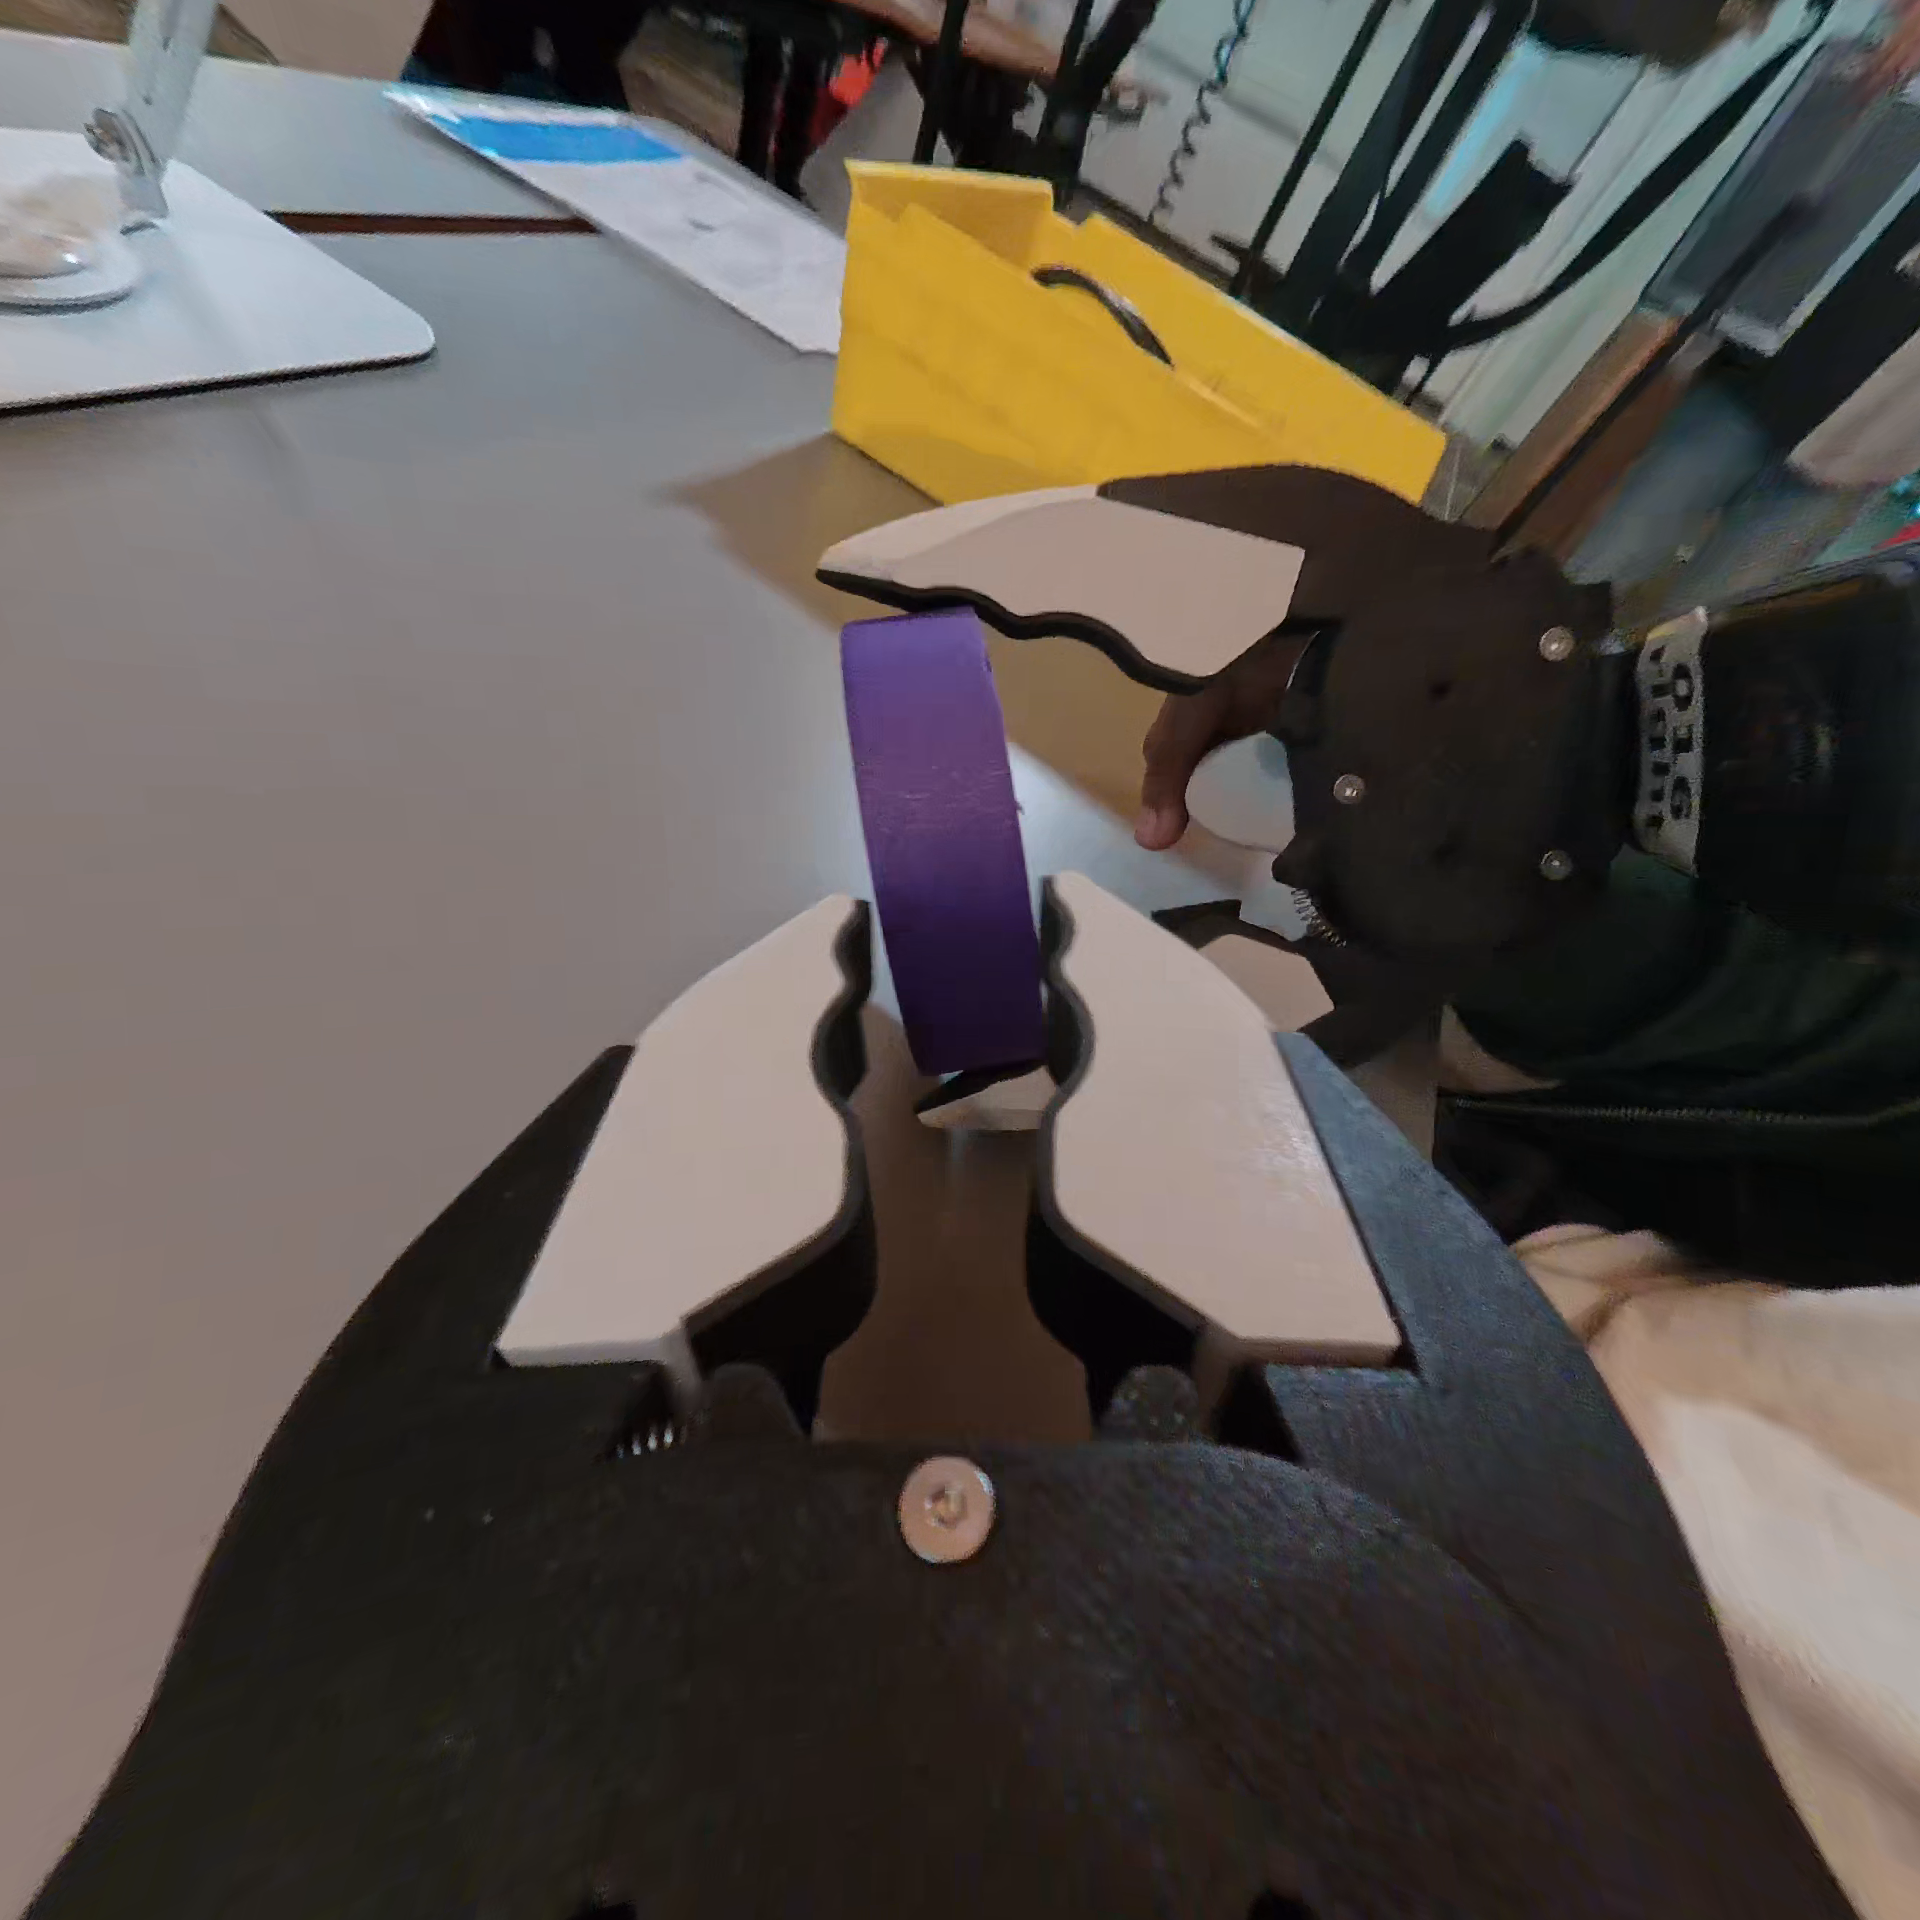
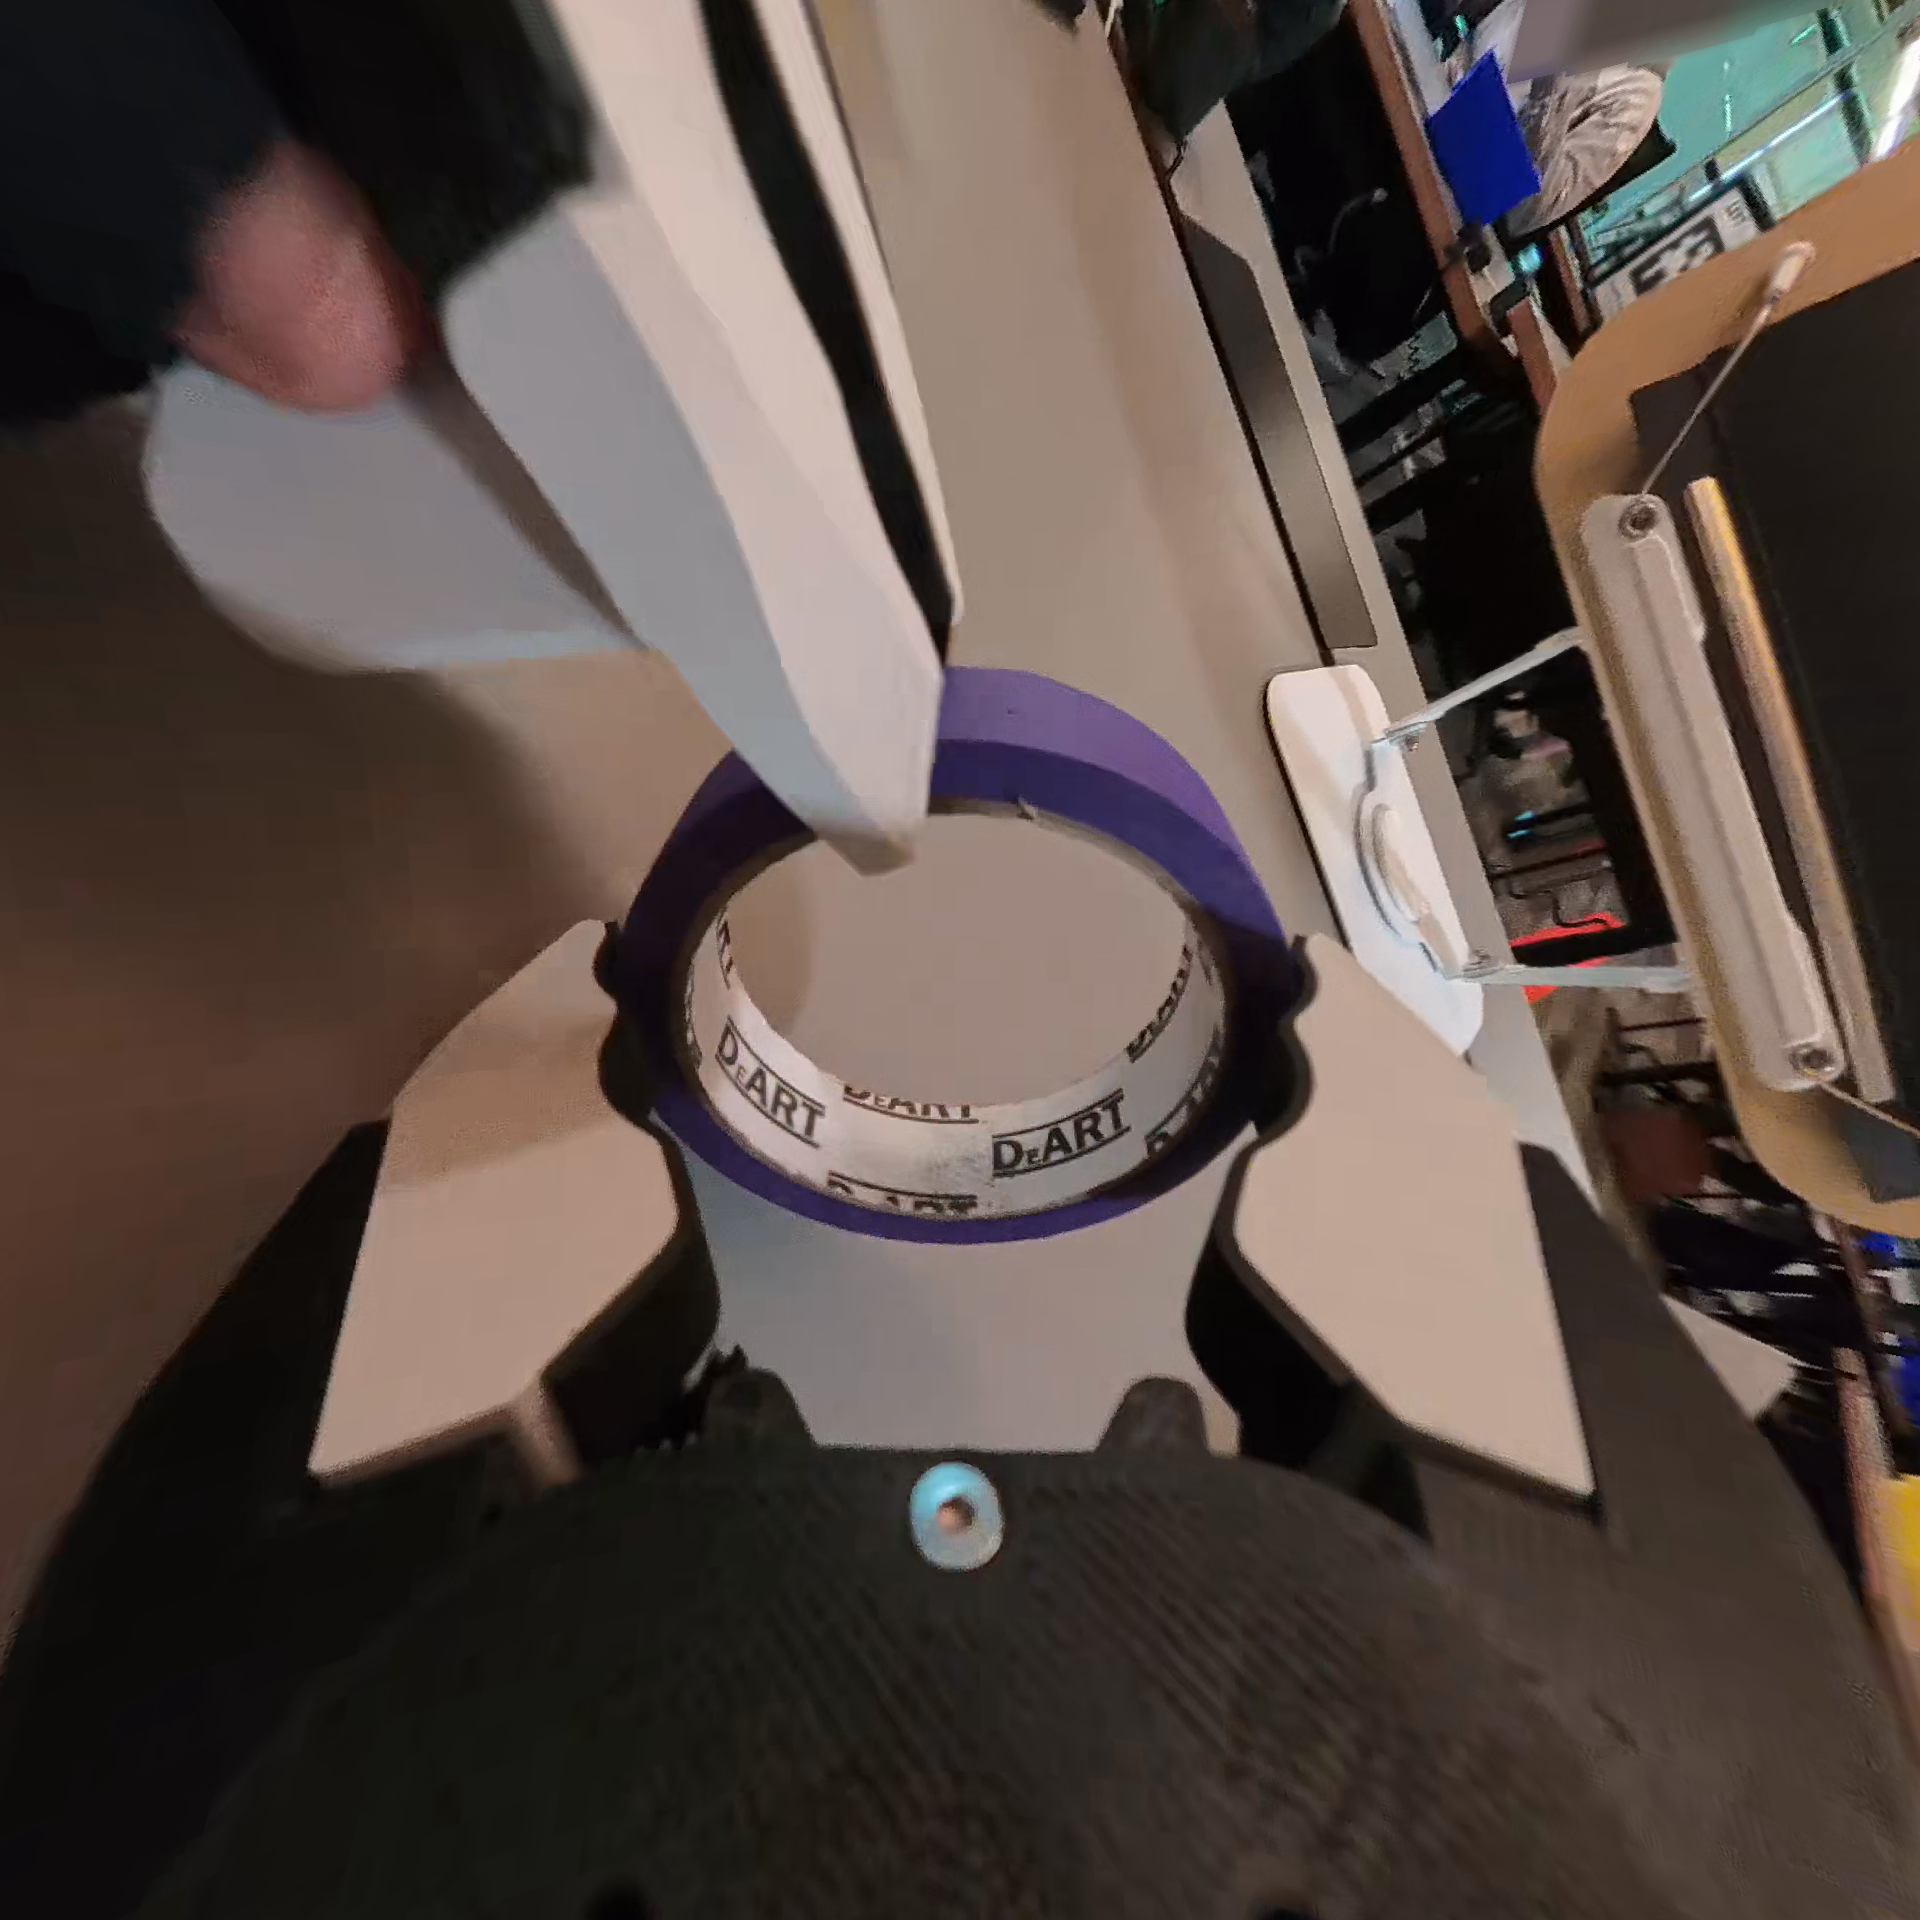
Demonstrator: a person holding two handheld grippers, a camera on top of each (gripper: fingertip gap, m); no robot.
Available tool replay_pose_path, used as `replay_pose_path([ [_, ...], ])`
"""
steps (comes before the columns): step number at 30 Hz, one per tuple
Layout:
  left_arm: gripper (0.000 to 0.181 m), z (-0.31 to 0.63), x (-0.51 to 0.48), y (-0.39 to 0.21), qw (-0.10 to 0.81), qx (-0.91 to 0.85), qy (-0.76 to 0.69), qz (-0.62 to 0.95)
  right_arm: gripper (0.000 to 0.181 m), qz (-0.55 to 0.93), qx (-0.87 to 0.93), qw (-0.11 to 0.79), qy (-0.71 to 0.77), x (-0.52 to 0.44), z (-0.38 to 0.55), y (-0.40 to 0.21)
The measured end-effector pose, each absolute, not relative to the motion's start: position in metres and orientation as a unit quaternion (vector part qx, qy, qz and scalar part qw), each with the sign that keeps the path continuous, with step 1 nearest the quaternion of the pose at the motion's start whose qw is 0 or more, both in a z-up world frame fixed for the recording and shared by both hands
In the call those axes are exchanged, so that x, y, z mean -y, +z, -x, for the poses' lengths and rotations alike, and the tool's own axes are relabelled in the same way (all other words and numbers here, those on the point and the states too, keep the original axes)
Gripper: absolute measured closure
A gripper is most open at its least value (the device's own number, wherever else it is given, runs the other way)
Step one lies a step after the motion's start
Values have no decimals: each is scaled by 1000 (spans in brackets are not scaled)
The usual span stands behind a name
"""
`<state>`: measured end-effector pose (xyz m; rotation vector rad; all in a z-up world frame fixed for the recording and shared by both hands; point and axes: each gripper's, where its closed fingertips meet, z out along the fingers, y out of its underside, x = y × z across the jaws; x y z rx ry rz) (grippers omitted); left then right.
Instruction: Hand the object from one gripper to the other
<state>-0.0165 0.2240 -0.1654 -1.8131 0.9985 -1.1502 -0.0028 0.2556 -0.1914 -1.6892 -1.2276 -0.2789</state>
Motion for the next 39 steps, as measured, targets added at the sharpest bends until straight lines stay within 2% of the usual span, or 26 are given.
replay_pose_path([
  [9,151,17,-223,-167,349,-375,-457,728,64,685,509,500,-149,-257,3,-190],
  [12,151,20,-225,-156,361,-357,-476,718,63,667,498,537,-138,-255,7,-176],
  [14,152,26,-232,-147,375,-331,-494,711,56,644,486,576,-132,-256,7,-162],
  [18,152,44,-246,-131,379,-262,-564,685,41,650,426,627,-50,-258,2,-140],
  [20,152,49,-249,-126,373,-240,-599,666,43,667,382,638,47,-257,0,-134],
  [22,153,52,-253,-127,372,-232,-608,662,53,678,327,634,178,-254,-1,-126],
  [25,153,52,-252,-122,369,-229,-627,647,83,646,224,605,409,-244,-6,-100],
  [28,153,52,-245,-111,361,-230,-668,609,100,624,157,542,541,-243,-16,-93],
  [33,153,54,-242,-101,350,-215,-704,580,125,618,181,457,614,-230,-5,-101],
  [35,153,56,-242,-98,348,-208,-713,571,129,623,204,434,618,-223,5,-107],
  [38,153,57,-241,-95,343,-198,-728,560,151,646,245,409,597,-215,17,-122],
  [39,153,58,-241,-93,342,-193,-732,556,153,649,250,409,591,-214,19,-123],
])
